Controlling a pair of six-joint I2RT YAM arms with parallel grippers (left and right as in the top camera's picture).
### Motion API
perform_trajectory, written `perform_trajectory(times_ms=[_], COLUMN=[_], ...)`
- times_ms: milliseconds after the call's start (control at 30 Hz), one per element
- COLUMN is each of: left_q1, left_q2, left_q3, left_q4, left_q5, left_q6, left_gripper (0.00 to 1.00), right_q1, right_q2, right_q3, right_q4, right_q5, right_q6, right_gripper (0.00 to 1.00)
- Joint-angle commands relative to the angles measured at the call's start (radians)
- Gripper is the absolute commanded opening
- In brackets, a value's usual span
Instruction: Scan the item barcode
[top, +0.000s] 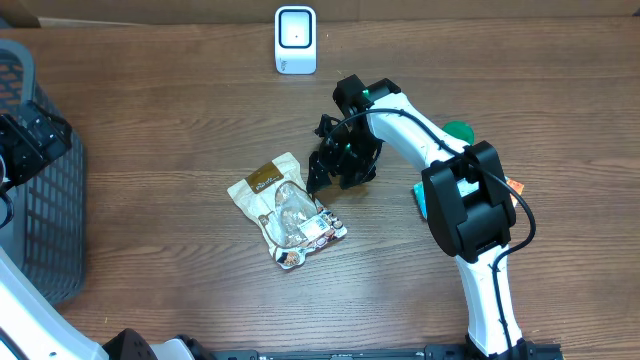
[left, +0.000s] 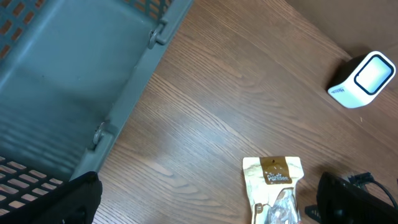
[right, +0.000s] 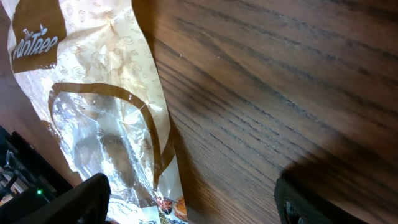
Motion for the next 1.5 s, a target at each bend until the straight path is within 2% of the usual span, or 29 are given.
perform_trajectory(times_ms=[0,1233,1467], left_q1=[0.003,0.003,0.003], left_q2=[0.002,0.002,0.002], left_q3=[0.009,0.009,0.009], left_q4=[0.005,0.005,0.005], left_q5=[-0.003,-0.003,-0.003], left_q6=[-0.01,-0.01,-0.01], left_gripper=[1.0,1.0,1.0], right_q1=[-0.001,-0.001,-0.001], right_q2=[-0.026,-0.026,-0.026], right_q3=[-0.002,-0.002,-0.002], right_q4=[0.01,0.013,0.0], right_q5=[0.012,0.012,0.012], right_q6=[-0.008,-0.008,-0.007], right_gripper=[0.84,0.88,0.92])
